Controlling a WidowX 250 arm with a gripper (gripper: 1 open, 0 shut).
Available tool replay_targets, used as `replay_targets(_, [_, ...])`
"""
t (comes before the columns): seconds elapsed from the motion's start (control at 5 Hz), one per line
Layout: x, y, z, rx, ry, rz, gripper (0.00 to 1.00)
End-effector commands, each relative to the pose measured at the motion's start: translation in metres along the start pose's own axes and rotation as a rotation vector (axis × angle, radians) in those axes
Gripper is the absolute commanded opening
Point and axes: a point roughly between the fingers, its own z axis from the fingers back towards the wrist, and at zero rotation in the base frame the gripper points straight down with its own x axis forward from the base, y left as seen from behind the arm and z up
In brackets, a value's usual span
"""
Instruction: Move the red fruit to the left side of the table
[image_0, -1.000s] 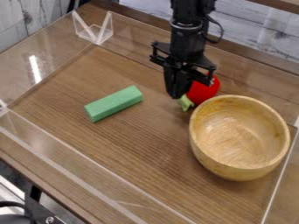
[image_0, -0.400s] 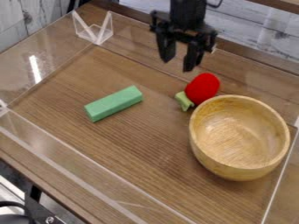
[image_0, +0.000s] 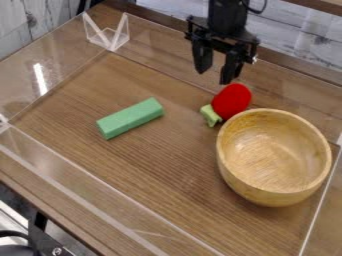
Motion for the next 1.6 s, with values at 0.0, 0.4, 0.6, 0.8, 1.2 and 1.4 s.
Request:
replay_targets(0.0, [0.011,0.003,0.011,0.011,-0.048,-0.094,0.00])
replay_targets(0.4, [0.008,0.026,0.017,0.012,-0.035,-0.126,1.00])
replay_targets(0.6, [0.015,0.021,0.011,0.003,-0.019,-0.160,1.00])
replay_targets(0.8, [0.021,0.015,0.005,-0.006,-0.003,-0.195,1.00])
replay_targets(1.2, [0.018,-0.005,-0.017,-0.017,0.029,-0.182,1.00])
replay_targets(1.4, [0.015,-0.005,-0.028,-0.022,0.044,-0.171,1.00])
